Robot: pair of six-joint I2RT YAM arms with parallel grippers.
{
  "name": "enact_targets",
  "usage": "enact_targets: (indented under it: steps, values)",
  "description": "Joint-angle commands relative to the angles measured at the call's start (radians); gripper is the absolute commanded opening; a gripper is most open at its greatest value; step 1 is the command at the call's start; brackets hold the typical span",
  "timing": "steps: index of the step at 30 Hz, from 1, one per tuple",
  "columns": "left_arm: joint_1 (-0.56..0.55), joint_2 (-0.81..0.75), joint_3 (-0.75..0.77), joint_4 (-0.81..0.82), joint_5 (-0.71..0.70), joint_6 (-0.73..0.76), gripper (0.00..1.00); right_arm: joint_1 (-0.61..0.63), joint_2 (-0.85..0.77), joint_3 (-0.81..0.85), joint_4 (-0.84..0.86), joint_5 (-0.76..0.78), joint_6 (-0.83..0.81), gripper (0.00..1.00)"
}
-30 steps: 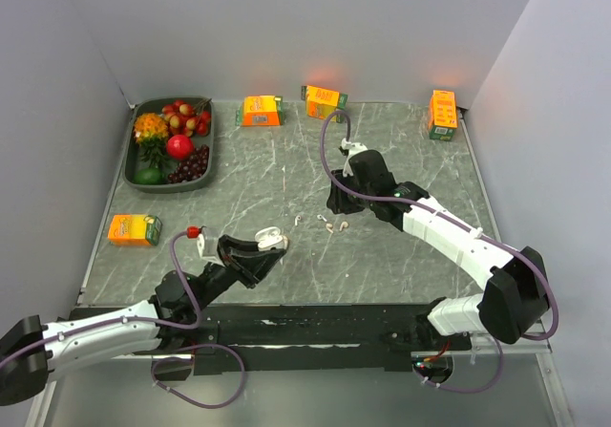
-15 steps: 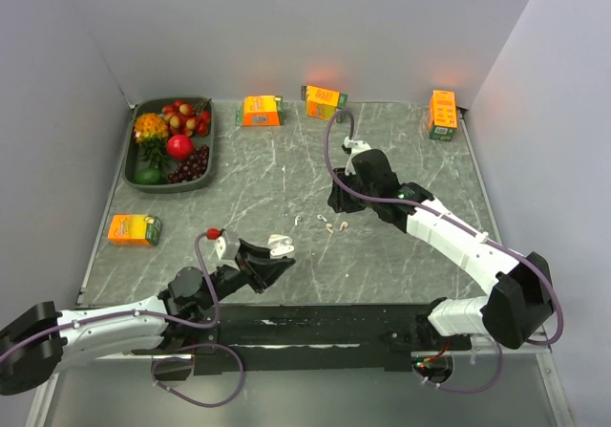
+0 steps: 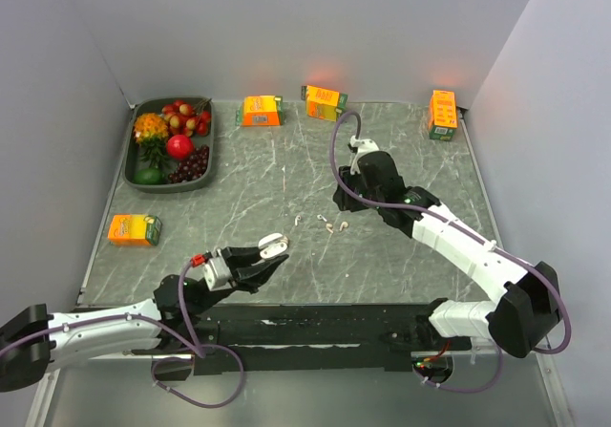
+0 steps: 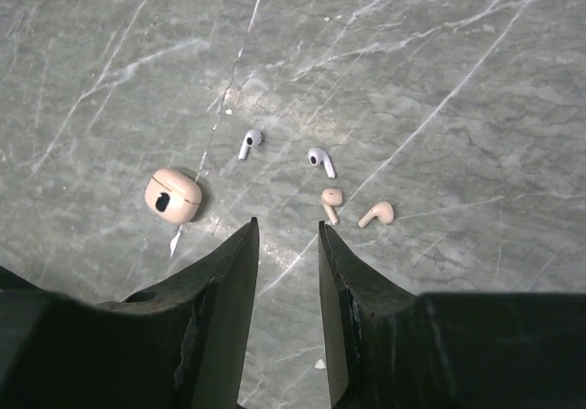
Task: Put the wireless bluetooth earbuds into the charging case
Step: Pick up the earbud from the center of the board.
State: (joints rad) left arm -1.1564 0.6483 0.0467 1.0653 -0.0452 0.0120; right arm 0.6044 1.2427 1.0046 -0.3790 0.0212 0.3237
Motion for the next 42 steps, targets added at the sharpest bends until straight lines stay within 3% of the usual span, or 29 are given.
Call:
enact_targets:
  steps: [1,7,14,27,42]
  values:
    - [-0.043,-0.025,-0.088,-0.013,-0.050,0.153,0.01,0.001,-0.020,-0.029,0.067,0.036,-0.003,0.40]
    - [-0.094,-0.016,-0.027,-0.145,-0.090,0.241,0.01,0.001,-0.022,-0.069,0.109,0.037,-0.024,0.40]
    - [-0.103,-0.033,-0.027,-0.137,-0.110,0.243,0.01,0.029,0.073,-0.023,0.109,0.019,-0.078,0.44]
    - [-0.103,-0.067,-0.074,-0.074,-0.111,0.105,0.01,0.044,0.406,0.158,0.078,-0.043,-0.083,0.54]
    - [-0.103,-0.084,-0.136,0.007,-0.131,-0.164,0.01,0.041,0.554,0.192,0.074,0.026,-0.086,0.52]
